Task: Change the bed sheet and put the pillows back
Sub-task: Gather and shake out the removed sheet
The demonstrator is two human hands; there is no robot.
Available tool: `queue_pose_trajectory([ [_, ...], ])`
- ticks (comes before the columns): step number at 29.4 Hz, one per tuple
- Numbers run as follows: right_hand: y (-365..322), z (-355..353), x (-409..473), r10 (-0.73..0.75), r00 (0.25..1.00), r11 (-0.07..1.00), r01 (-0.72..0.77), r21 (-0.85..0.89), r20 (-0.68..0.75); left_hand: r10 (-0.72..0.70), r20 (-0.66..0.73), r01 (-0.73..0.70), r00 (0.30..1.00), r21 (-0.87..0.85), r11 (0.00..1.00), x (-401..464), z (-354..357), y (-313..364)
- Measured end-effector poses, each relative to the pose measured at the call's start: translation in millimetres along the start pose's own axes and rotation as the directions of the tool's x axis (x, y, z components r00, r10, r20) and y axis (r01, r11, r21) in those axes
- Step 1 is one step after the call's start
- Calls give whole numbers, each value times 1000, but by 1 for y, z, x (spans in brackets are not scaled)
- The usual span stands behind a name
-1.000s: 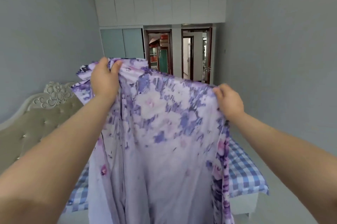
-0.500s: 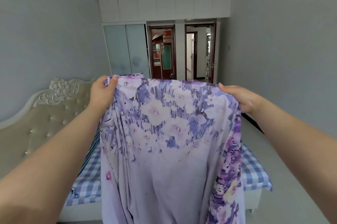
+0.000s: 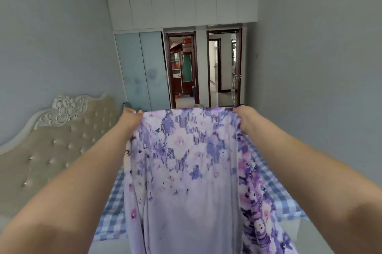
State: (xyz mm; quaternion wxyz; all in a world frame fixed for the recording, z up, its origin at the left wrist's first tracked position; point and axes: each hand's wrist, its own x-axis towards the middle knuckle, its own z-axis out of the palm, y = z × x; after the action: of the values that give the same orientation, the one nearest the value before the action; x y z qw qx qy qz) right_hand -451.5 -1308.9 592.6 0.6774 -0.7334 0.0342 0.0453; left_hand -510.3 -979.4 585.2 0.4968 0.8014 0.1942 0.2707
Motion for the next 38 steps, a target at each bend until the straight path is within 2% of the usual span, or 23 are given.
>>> queue_pose_trajectory([
  [2, -2, 25, -14, 19, 998, 987, -28, 160, 58, 29, 50, -25, 998, -76, 997, -11, 14, 14],
  [4, -14, 54, -32, -7, 989, 952, -40, 302, 151, 169, 165, -161, 972, -63, 985, -28, 26, 41],
  [7, -32, 83, -60, -160, 957, 953, 87, 289, 241, 376, 437, -383, 817, -75, 921, -54, 31, 80],
  [9, -38, 84, -72, -254, 932, 957, 205, 204, 257, 413, 567, -446, 713, -88, 891, -67, 23, 95],
  [11, -40, 79, -83, -304, 906, 950, 265, 166, 294, 410, 673, -448, 616, -129, 885, -76, 12, 100],
  [12, -39, 76, -87, -325, 890, 944, 287, 161, 320, 400, 699, -458, 593, -115, 882, -79, 9, 101],
  [17, -24, 72, -94, -336, 834, 942, 304, 143, 438, 325, 671, -519, 667, 106, 848, -83, 11, 98],
  [20, -9, 72, -95, -345, 834, 935, 263, 239, 430, 349, 666, -545, 659, 102, 832, -85, 15, 92],
  [22, 8, 69, -93, -362, 849, 921, 260, 292, 385, 366, 606, -517, 706, 89, 851, -84, 17, 87],
  [25, 40, 53, -86, -328, 828, 945, 293, 147, 455, 356, 489, -435, 797, 55, 899, -79, 12, 79],
  [28, 69, 34, -79, -211, 789, 957, 287, -41, 577, 333, 383, -367, 862, 17, 930, -73, 6, 72],
  [31, 95, 11, -72, -161, 812, 958, 266, -109, 561, 273, 247, -255, 930, -103, 961, -69, 1, 67],
  [34, 113, -13, -67, -187, 841, 898, 357, -259, 508, 229, 121, -205, 966, -182, 962, -64, -2, 64],
  [36, 123, -20, -65, -297, 879, 845, 424, -326, 372, 202, 58, -187, 978, -200, 962, -60, 0, 63],
  [37, 128, -21, -67, -445, 859, 745, 513, -427, 255, 196, 46, -183, 980, -204, 962, -59, 2, 64],
  [38, 133, -20, -69, -655, 739, 544, 605, -582, 156, 194, 41, -182, 980, -204, 962, -59, 4, 64],
])
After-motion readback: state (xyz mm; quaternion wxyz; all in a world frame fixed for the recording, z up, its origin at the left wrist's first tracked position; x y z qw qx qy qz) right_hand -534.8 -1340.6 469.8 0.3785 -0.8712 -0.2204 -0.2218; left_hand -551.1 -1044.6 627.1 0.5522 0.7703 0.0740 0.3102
